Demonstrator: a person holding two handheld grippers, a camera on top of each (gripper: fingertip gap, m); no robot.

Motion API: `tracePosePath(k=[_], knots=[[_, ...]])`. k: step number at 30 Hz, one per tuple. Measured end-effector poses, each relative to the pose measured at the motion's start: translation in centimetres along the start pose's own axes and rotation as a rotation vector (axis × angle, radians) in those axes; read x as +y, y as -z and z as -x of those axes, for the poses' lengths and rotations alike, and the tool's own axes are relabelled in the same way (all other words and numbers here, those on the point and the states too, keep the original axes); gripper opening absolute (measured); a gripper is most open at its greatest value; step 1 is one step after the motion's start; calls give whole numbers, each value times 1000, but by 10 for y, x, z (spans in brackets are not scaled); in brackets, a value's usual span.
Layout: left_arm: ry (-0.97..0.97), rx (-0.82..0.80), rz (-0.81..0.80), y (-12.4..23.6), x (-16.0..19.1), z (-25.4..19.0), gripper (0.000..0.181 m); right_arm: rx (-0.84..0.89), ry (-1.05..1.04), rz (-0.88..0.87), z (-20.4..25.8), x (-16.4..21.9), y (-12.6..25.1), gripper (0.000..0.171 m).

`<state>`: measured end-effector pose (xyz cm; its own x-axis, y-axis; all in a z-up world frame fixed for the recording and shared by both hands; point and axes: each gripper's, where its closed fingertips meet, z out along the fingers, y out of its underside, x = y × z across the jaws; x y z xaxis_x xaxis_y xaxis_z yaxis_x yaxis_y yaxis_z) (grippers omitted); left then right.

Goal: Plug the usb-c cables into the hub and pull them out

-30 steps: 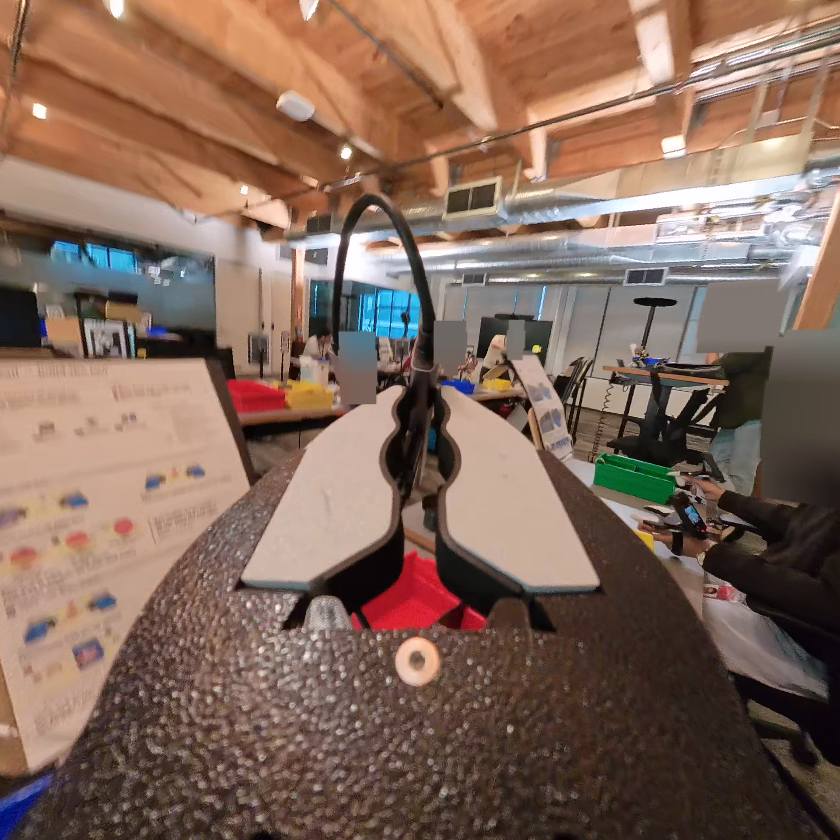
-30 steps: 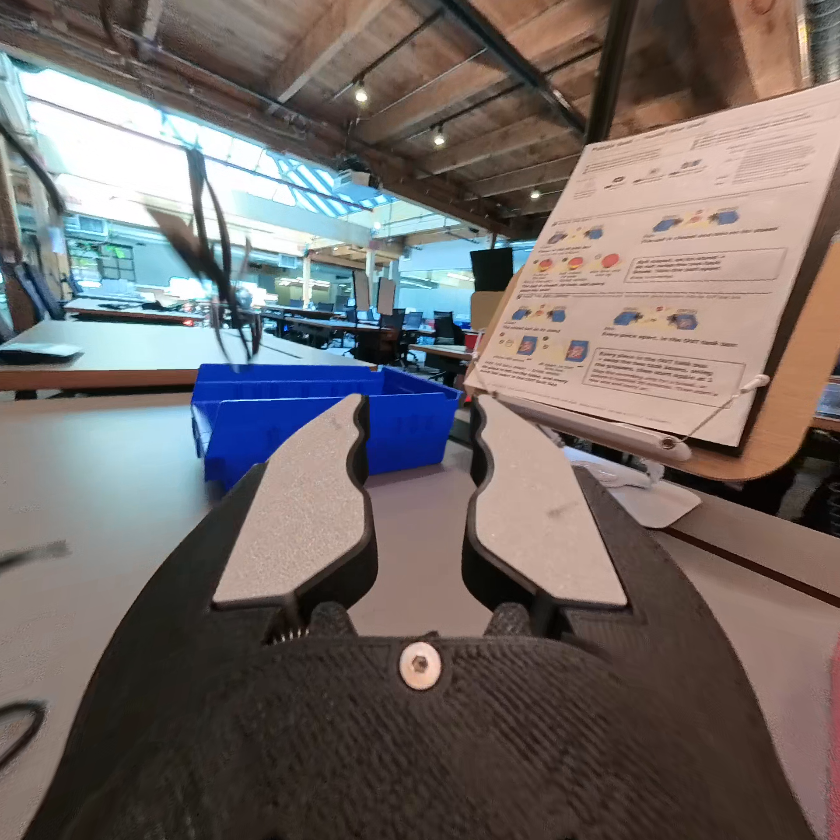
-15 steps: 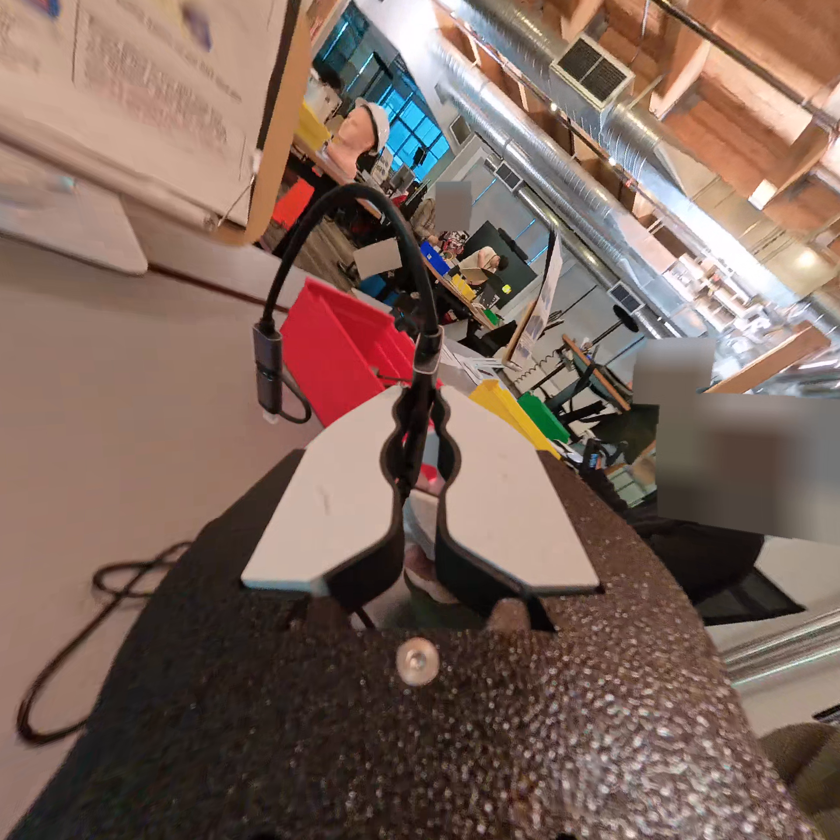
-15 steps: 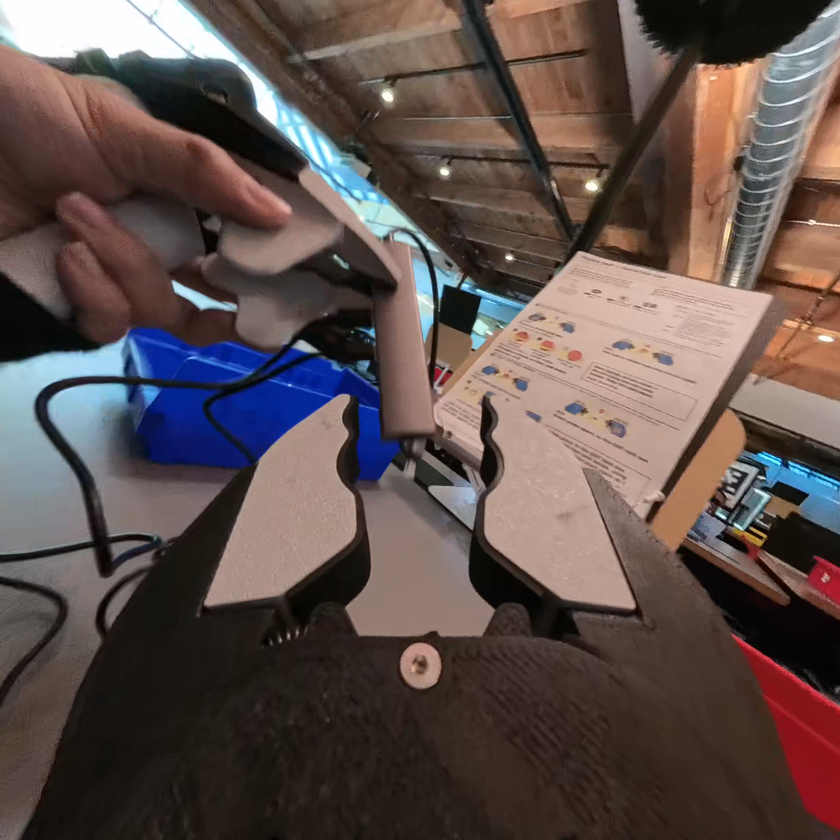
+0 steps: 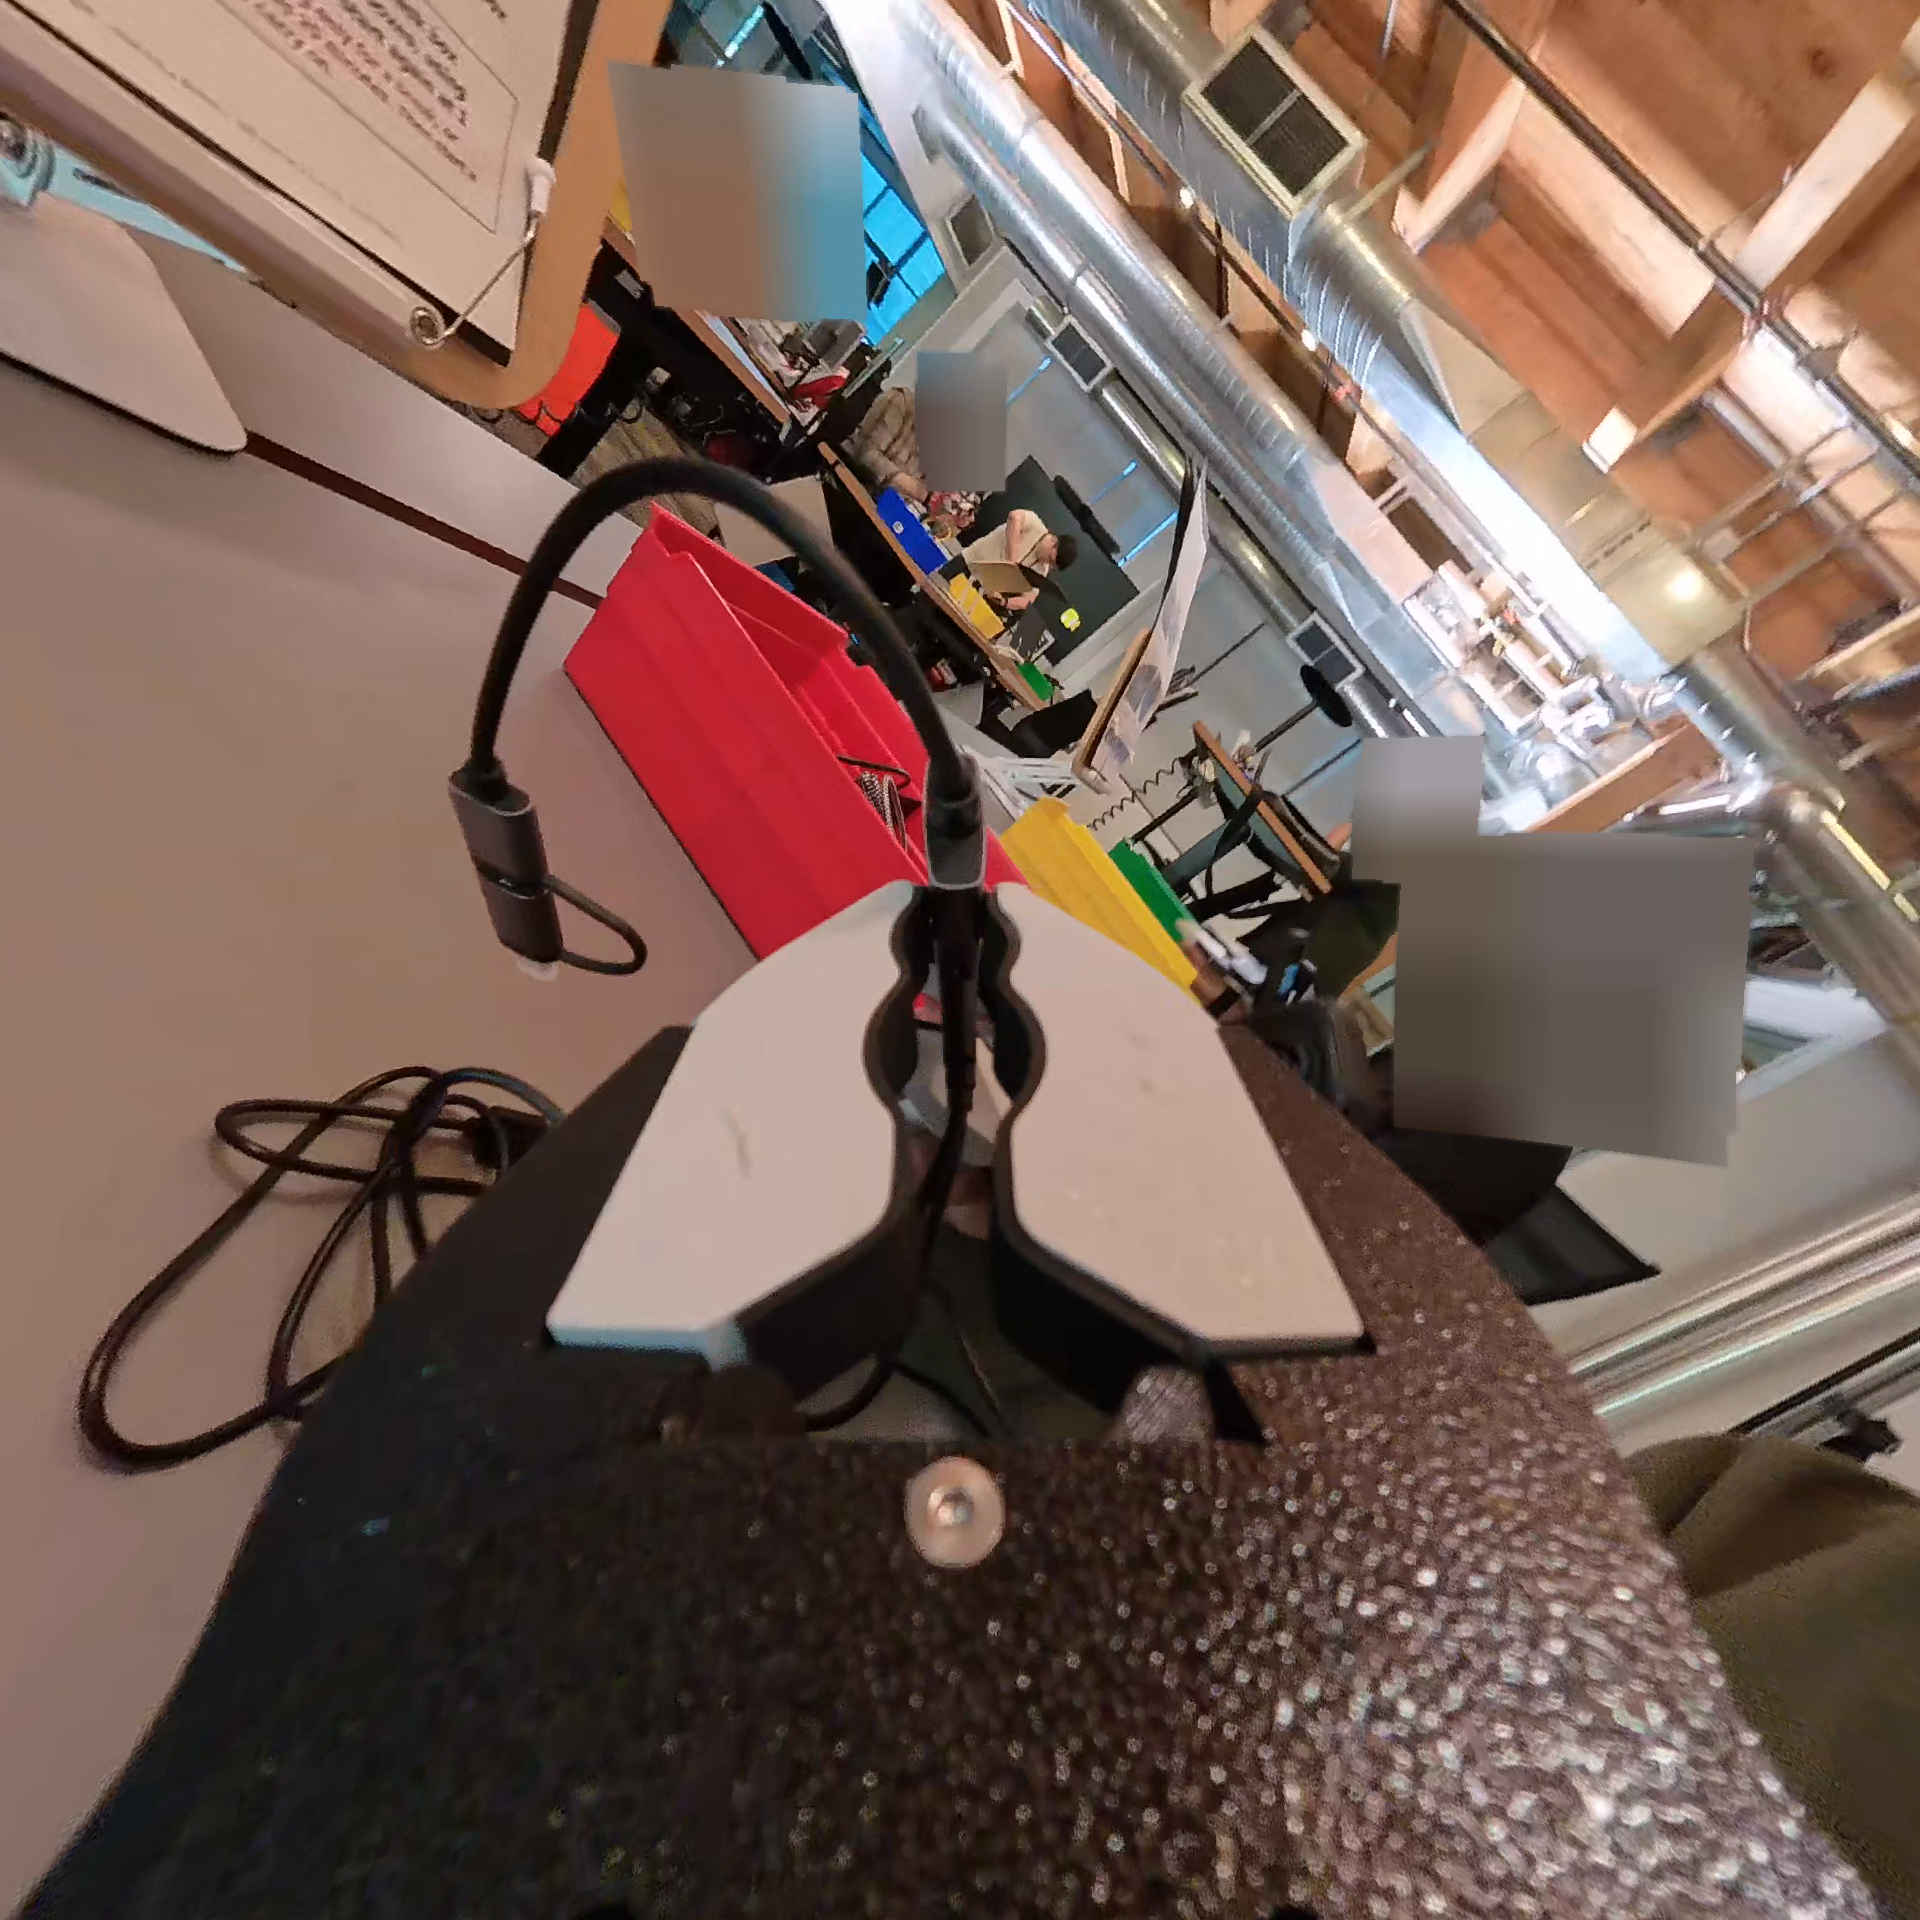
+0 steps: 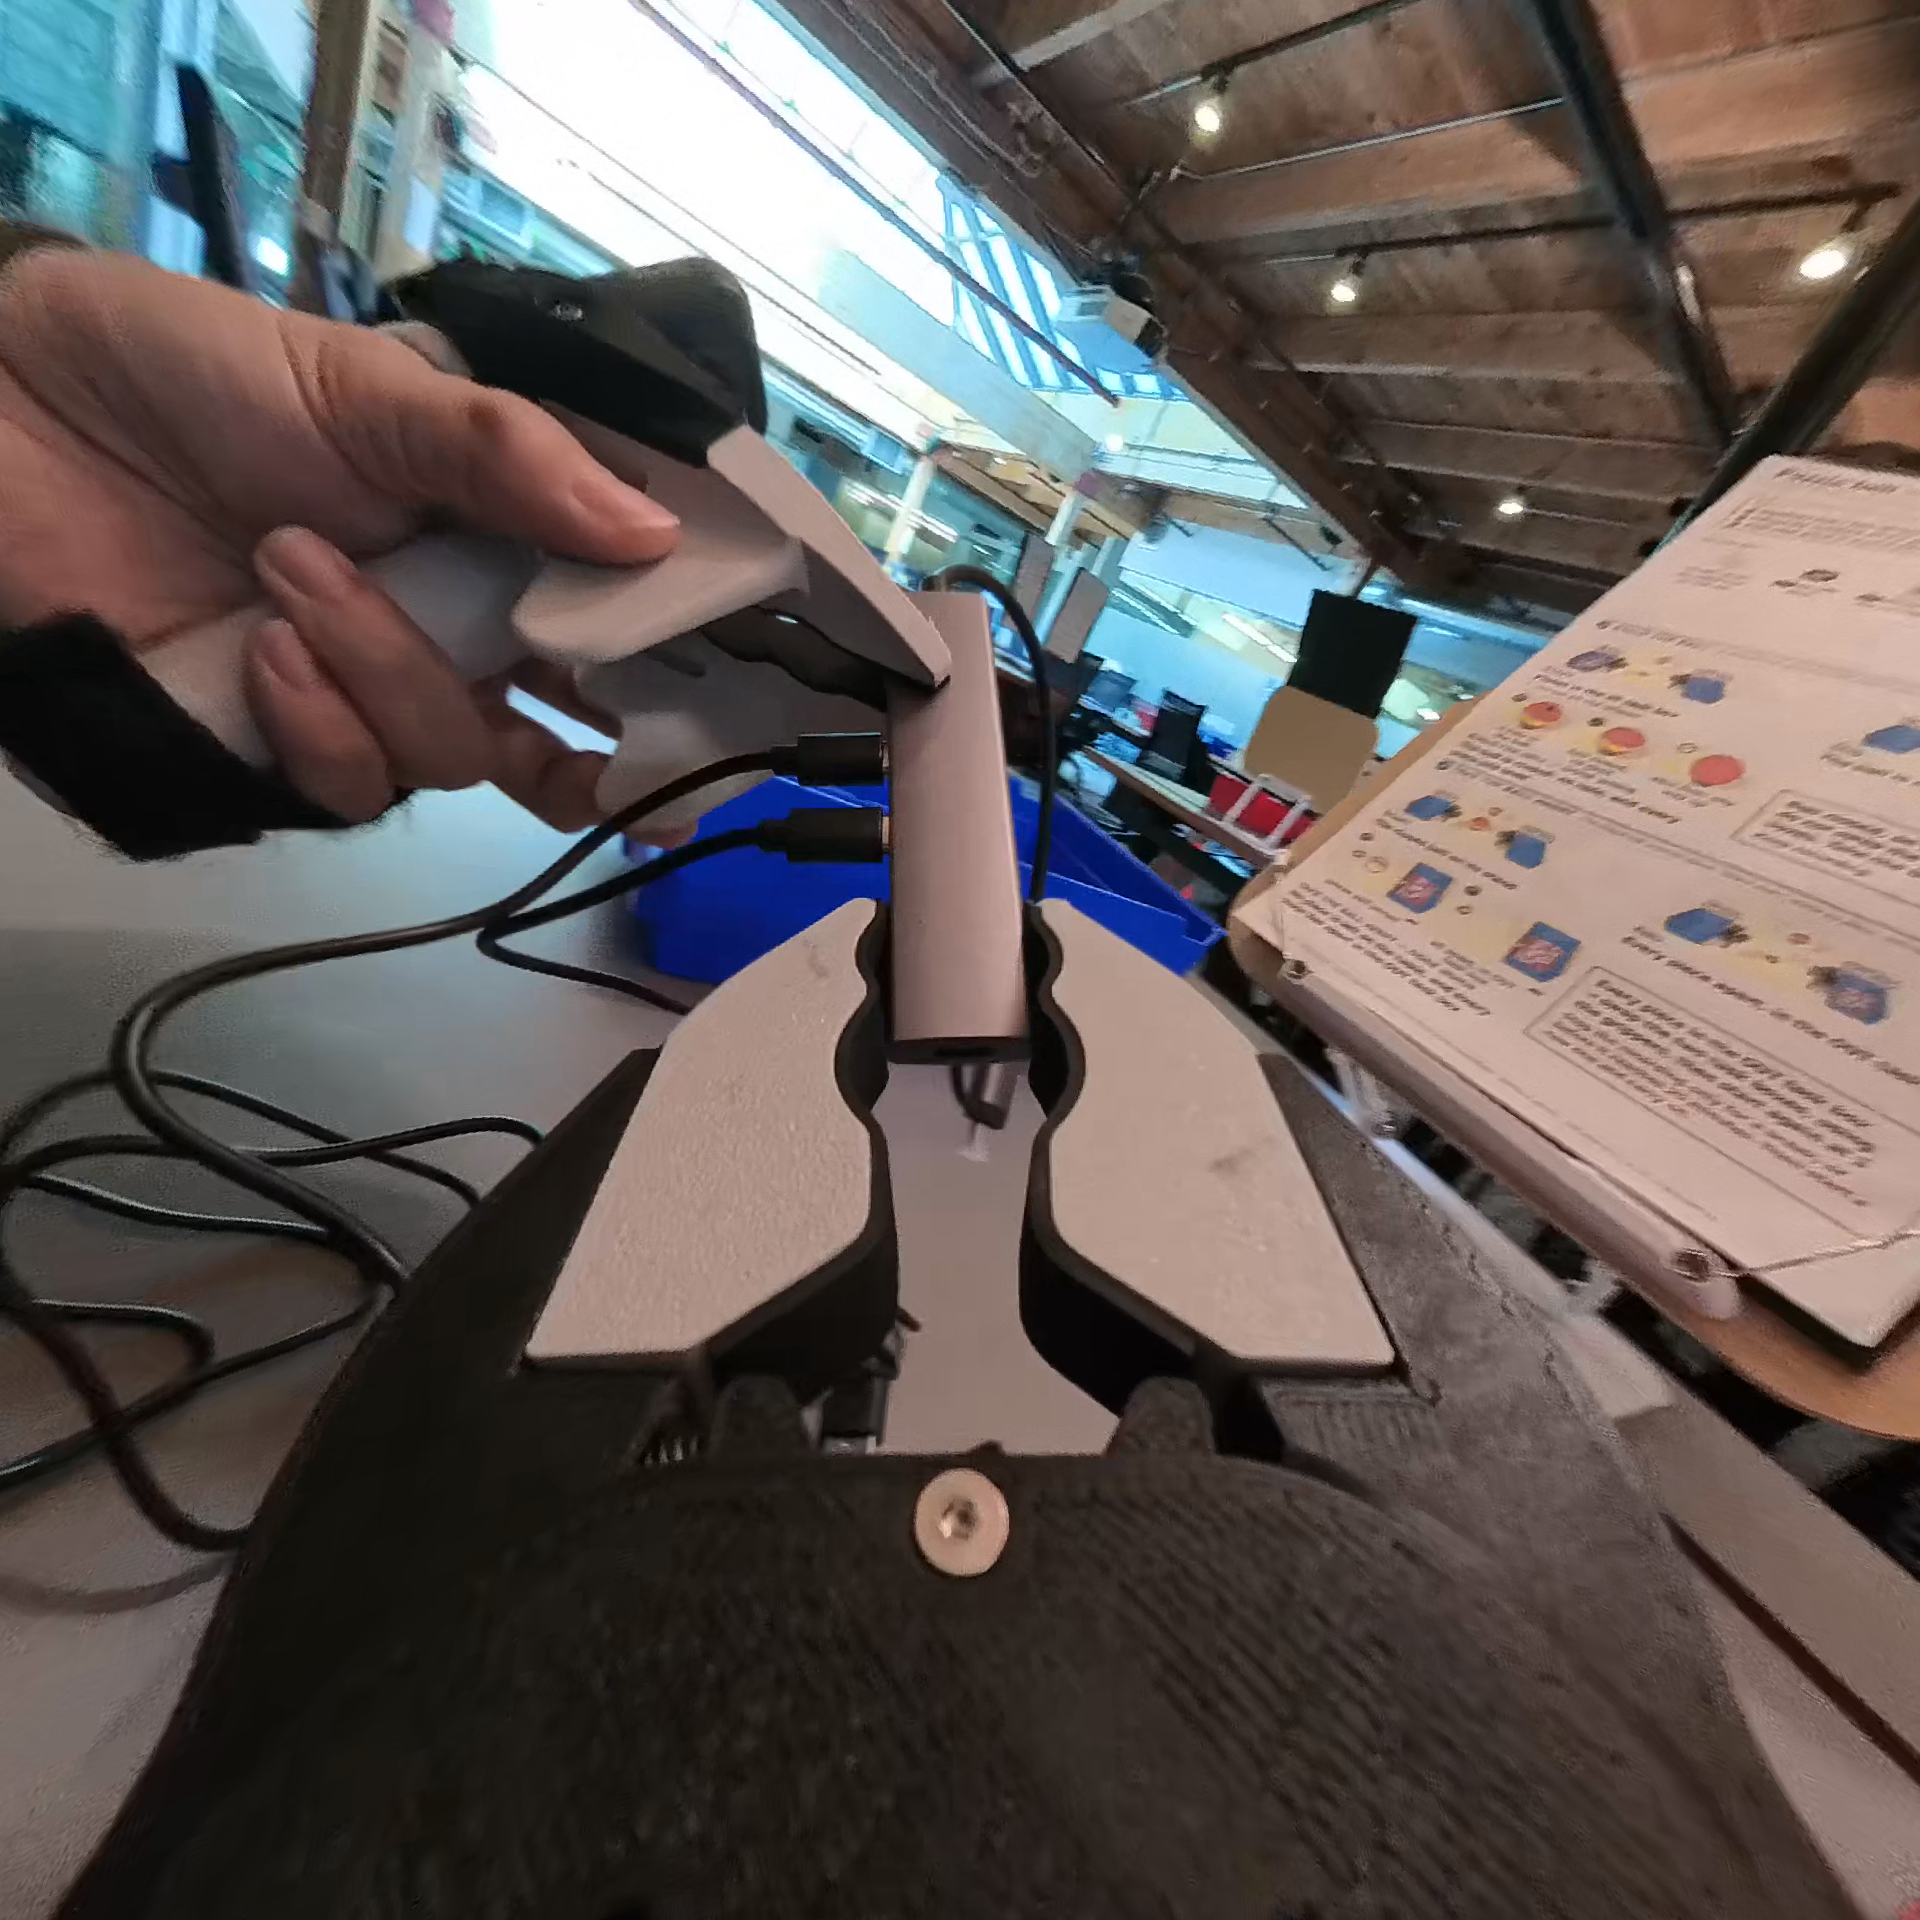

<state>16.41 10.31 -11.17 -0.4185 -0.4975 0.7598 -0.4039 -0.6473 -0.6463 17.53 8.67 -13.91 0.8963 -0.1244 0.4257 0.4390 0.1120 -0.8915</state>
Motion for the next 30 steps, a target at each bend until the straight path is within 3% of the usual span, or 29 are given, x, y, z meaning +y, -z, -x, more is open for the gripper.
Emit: tracePosePath(k=[5, 9, 12, 16, 21, 30], knots=[[-263, 36, 108, 14, 11, -12, 11, -176, -202, -63, 11, -8, 6, 24], [-815, -135, 290, 47, 14, -5, 25, -281, -313, -137, 10, -17, 19, 24], [-1181, -224, 321, 62, -1, -23, 36, -342, -279, -96, 16, -11, 23, 23], [-1237, -184, 561, 60, 16, -28, 63, -432, -224, -64, 36, -7, 22, 24], [-1185, -139, 703, 49, 46, -4, 54, -494, -171, -49, 51, -5, 23, 23], [-1122, -6, 629, 43, 71, 7, 27, -570, -137, -37, 66, -3, 25, 24]])
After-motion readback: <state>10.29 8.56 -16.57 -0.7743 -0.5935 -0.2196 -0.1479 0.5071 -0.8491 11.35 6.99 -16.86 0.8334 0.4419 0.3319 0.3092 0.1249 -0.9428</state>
